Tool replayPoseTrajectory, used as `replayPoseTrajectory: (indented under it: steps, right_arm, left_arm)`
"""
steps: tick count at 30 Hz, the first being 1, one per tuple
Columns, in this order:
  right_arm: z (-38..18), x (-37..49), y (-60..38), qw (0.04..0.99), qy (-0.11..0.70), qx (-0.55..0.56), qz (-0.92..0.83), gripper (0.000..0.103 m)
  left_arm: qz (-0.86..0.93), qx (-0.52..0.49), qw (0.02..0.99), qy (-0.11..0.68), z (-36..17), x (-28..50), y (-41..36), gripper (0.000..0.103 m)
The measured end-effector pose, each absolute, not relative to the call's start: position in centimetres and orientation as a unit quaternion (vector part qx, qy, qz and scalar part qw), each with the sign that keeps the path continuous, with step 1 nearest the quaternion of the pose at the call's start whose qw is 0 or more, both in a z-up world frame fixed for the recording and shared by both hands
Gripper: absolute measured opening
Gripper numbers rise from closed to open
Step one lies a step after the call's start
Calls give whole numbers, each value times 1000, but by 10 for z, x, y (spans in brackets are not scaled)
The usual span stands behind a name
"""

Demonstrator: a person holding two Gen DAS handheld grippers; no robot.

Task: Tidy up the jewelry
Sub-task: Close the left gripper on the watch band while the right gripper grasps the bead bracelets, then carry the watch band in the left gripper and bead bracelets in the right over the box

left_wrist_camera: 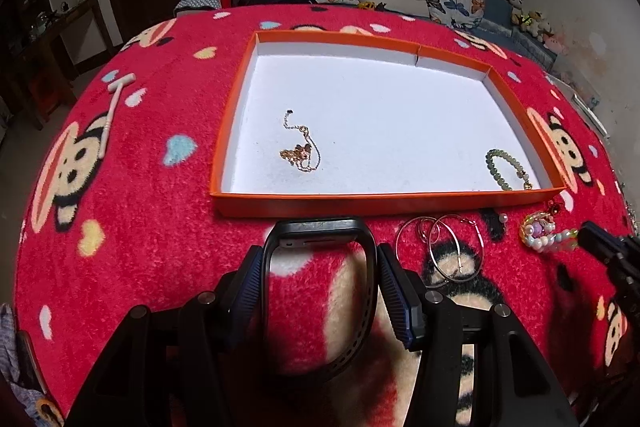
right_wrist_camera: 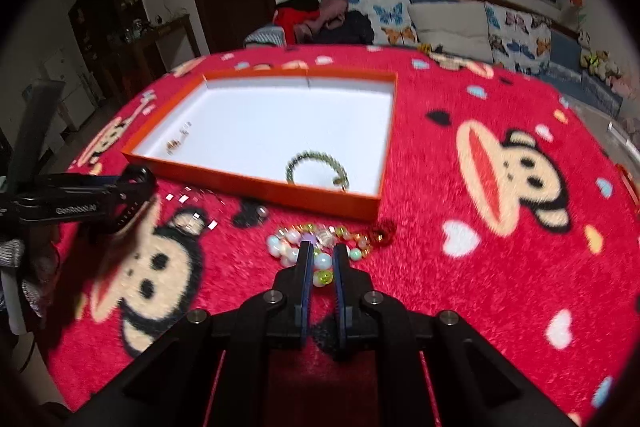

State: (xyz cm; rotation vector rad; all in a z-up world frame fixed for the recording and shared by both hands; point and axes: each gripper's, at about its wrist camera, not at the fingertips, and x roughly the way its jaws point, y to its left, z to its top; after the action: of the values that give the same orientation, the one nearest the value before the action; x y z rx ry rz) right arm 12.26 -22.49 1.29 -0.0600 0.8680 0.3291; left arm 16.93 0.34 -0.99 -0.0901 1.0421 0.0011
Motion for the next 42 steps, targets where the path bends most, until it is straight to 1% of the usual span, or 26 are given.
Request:
replayPoseTrajectory:
  steps: [12, 22, 26, 30, 36, 42]
  right_arm:
    - [90, 120, -218, 918, 345, -25, 195, 12]
    - [135, 143, -221, 930, 303, -13, 210, 12]
    - [135, 158, -220, 932, 294, -13, 210, 12]
    - [121, 179, -219, 932, 300, -14, 201, 12]
    - [90, 205, -221, 921, 333, 12, 204, 12]
    - [64, 216, -214, 910, 362, 13, 201, 12]
  left_arm:
    - [-27, -52, 884, 464, 39, 156, 13, 59]
    - [-54, -41, 891, 448, 70, 190, 10, 59]
    - [-61, -38, 890, 451, 70, 216, 9, 59]
    - [-66, -28, 885, 460, 60, 239, 3, 59]
    - [-78, -22, 875, 476, 40, 270, -4, 59]
    - [-86, -15, 868, 490, 21, 286, -9, 59]
